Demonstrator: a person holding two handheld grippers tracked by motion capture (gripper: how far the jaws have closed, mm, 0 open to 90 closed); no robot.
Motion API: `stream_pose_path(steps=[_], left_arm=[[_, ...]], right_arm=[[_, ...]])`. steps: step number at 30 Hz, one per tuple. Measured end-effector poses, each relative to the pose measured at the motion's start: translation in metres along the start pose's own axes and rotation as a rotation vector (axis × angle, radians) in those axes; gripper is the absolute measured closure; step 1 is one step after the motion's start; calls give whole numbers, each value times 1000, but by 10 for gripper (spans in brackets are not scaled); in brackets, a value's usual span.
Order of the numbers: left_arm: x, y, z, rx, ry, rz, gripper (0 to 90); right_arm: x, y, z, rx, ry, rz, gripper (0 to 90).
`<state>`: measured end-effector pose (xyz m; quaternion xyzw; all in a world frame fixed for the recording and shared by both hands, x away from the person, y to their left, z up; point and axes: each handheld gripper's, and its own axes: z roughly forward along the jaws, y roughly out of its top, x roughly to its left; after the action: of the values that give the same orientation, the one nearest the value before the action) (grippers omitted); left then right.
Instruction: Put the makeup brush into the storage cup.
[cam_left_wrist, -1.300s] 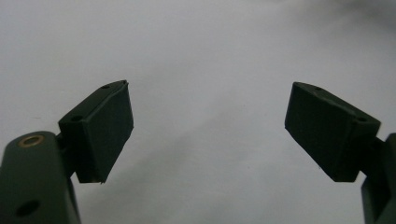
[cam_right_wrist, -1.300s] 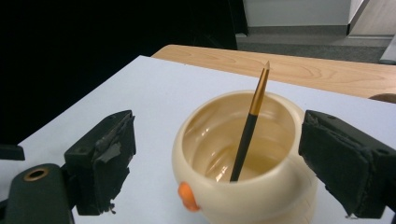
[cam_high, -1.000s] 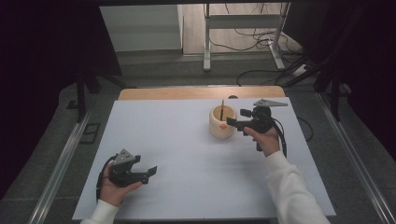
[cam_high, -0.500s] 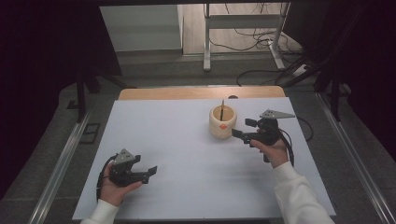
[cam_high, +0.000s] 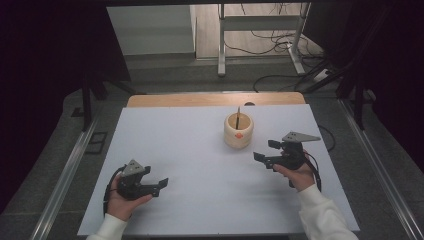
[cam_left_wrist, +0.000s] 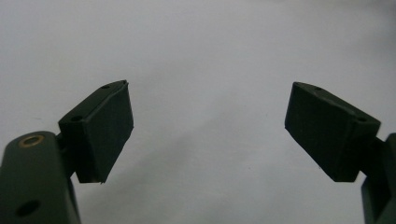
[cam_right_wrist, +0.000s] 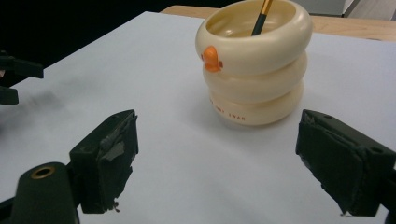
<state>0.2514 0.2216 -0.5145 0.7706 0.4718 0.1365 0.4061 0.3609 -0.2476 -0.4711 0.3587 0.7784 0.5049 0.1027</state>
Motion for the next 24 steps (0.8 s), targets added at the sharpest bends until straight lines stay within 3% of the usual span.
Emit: stream_pose_path(steps=[21,24], left_arm=[[0,0,0,-1,2,1,159],[-1,0,0,3,3,0,159]], right_arm=[[1,-39,-31,27,-47,28,134],[3,-44,-34,41,-60,12,135]])
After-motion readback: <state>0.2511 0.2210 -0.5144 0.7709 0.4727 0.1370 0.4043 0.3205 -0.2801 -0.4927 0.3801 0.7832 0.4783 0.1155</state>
